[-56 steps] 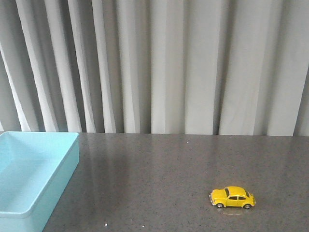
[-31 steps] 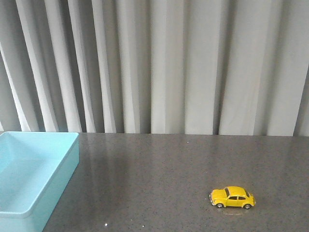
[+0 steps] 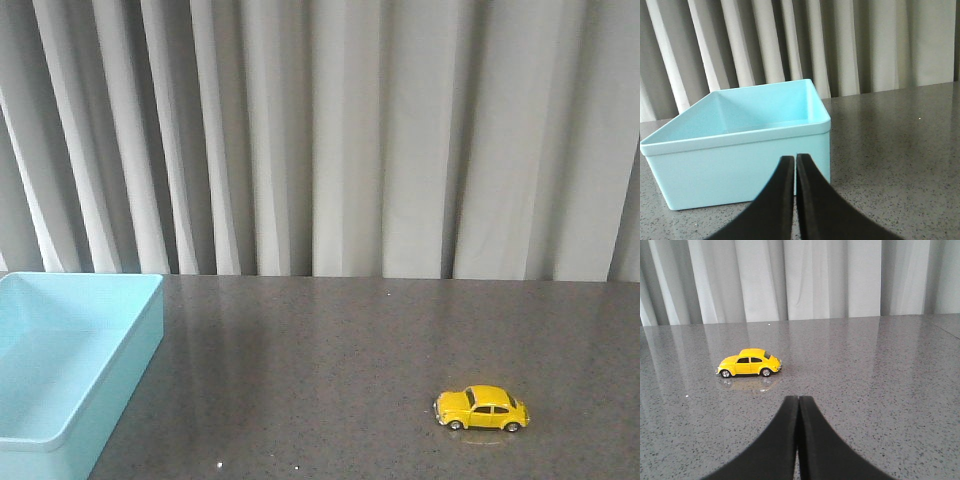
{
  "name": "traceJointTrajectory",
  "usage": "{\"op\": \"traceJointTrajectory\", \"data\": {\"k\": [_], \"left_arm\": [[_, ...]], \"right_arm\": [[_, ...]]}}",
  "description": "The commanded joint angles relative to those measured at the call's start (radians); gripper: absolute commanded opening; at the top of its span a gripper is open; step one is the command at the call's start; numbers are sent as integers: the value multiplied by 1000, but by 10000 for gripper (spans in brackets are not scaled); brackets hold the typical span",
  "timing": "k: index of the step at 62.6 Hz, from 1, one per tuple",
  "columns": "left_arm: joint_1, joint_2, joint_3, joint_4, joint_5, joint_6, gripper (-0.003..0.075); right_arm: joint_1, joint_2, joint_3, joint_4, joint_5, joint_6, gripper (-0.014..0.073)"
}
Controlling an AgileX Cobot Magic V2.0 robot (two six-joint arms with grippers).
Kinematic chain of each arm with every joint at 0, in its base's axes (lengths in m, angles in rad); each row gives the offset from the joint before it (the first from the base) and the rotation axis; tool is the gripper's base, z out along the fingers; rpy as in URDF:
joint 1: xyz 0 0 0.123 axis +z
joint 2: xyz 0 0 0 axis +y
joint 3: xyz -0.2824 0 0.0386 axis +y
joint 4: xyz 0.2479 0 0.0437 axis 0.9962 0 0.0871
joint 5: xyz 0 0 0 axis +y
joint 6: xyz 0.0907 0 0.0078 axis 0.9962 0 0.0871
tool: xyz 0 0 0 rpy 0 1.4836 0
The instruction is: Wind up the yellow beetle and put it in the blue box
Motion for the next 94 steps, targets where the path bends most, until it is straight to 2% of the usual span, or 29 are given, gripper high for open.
{"op": "traceJointTrajectory", "data": {"k": [1, 45, 54, 63, 69, 79, 94], "left_arm": [[0, -16, -8, -9, -77, -4, -6], [0, -16, -8, -10, -84, -4, -6], [0, -16, -35, -12, -90, -7, -6], [0, -6, -148, -14, -72, -74, -6], [0, 44, -261, -14, -11, -116, -6], [0, 212, -484, -8, 147, -131, -6], [0, 482, -732, -7, 287, -124, -6]], "right_arm": [[-6, -6, 4, -7, -79, -5, -4], [-6, -6, 4, -7, -83, -5, -4], [-6, -6, -18, 49, -72, -2, -4], [-6, 7, -157, 43, -4, -11, -4], [-6, 69, -297, -3, 86, -12, -4], [-6, 255, -544, -85, 242, -12, -4], [-6, 544, -797, -86, 376, -12, -4]]}}
